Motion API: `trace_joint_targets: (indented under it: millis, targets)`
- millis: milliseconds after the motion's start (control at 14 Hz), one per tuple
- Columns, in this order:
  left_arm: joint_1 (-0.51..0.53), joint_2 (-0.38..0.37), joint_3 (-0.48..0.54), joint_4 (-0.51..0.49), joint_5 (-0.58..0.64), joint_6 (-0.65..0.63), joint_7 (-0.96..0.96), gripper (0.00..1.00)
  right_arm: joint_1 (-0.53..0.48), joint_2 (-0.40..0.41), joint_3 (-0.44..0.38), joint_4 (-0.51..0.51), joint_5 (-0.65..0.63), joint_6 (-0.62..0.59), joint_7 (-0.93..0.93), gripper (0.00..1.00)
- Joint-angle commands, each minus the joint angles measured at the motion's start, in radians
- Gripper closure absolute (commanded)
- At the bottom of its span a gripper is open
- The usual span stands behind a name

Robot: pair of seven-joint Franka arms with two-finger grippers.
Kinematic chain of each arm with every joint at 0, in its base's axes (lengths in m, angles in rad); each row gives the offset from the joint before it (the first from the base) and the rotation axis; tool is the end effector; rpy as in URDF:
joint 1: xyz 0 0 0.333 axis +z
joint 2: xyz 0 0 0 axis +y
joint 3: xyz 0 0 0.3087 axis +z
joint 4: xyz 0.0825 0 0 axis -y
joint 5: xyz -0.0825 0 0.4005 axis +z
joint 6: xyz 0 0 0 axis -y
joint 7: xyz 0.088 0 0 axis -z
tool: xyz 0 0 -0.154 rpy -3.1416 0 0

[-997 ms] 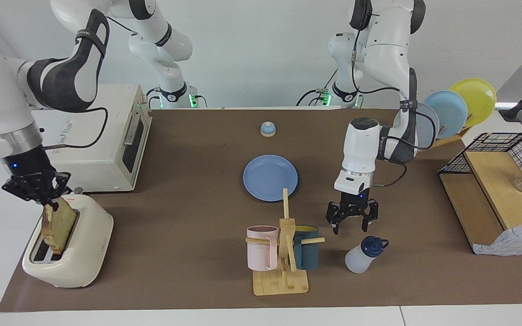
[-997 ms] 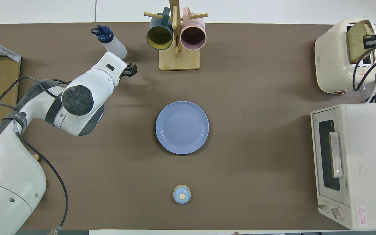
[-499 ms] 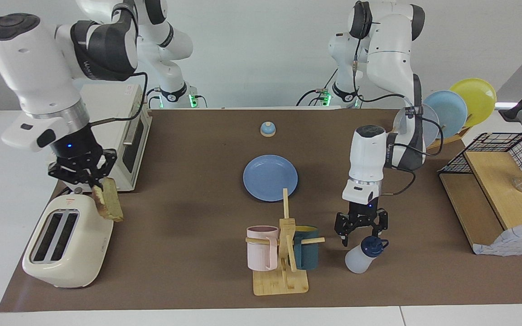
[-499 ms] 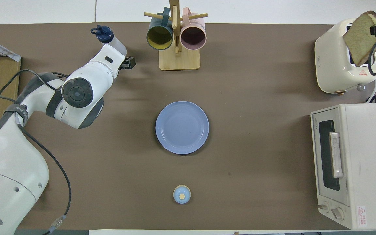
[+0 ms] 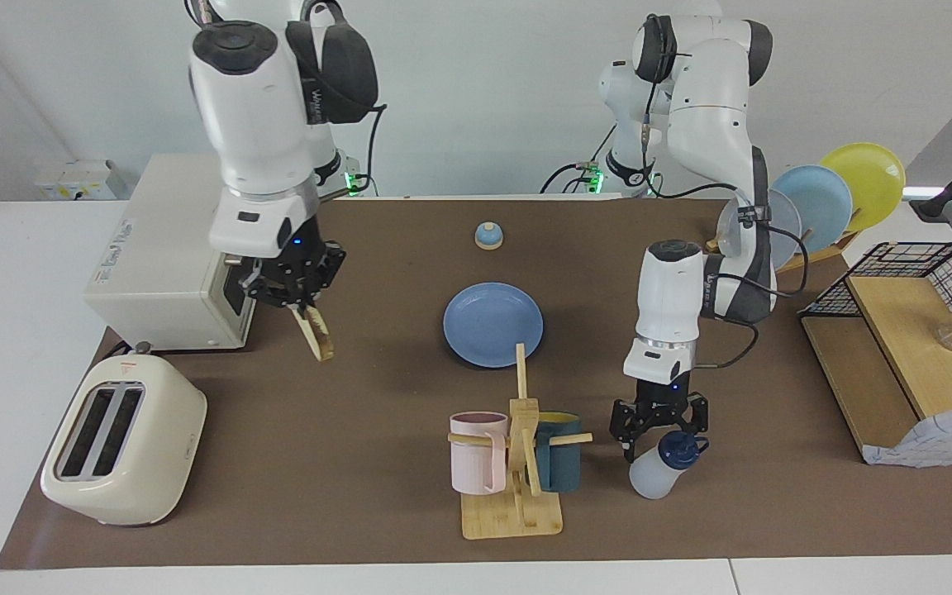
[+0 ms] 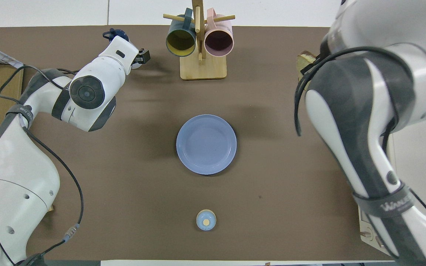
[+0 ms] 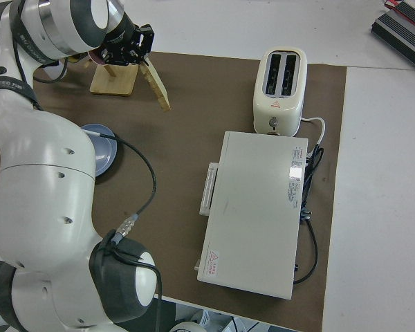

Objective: Put bread on plate and add seasoning
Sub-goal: 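Pull the bread slice from the toaster with the right gripper, then lower the bread onto the blue plate and open the right gripper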

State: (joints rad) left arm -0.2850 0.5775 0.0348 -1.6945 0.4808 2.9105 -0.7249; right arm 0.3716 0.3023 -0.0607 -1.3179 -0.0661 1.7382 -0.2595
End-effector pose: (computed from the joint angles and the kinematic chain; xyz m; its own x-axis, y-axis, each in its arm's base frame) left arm 0.7254 -0.2127 0.2755 0.7817 0.0427 0.6222 0.0095 -0.9984 0.0565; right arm 0.6487 0.2045 0.5240 0.8293 0.5511 0.0922 0.5414 -0.8333 0.1114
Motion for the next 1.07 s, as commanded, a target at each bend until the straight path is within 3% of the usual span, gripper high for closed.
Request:
trace_joint_targets:
  millis: [0, 142, 285, 641, 997]
  targets:
    - [-0.005, 0.027, 0.013, 0.033, 0.025, 0.016, -0.028, 0.0, 0.064, -0.118, 0.002, -0.22, 0.087, 0.105, 0.156, 1.0]
    - [-0.003, 0.033, 0.013, 0.045, 0.025, 0.016, -0.027, 0.0, 0.088, -0.161, 0.002, -0.332, 0.208, 0.209, 0.409, 1.0]
    - [0.001, 0.041, 0.013, 0.055, 0.025, 0.016, -0.027, 0.0, 0.125, -0.187, 0.002, -0.404, 0.273, 0.3, 0.534, 1.0]
    - [0.004, 0.047, 0.013, 0.061, 0.025, 0.016, -0.027, 0.0, 0.263, -0.229, 0.002, -0.586, 0.29, 0.59, 0.846, 1.0]
    - [0.009, 0.056, 0.013, 0.078, 0.021, 0.018, -0.031, 0.0, 0.346, -0.201, 0.002, -0.748, 0.29, 0.933, 0.922, 1.0]
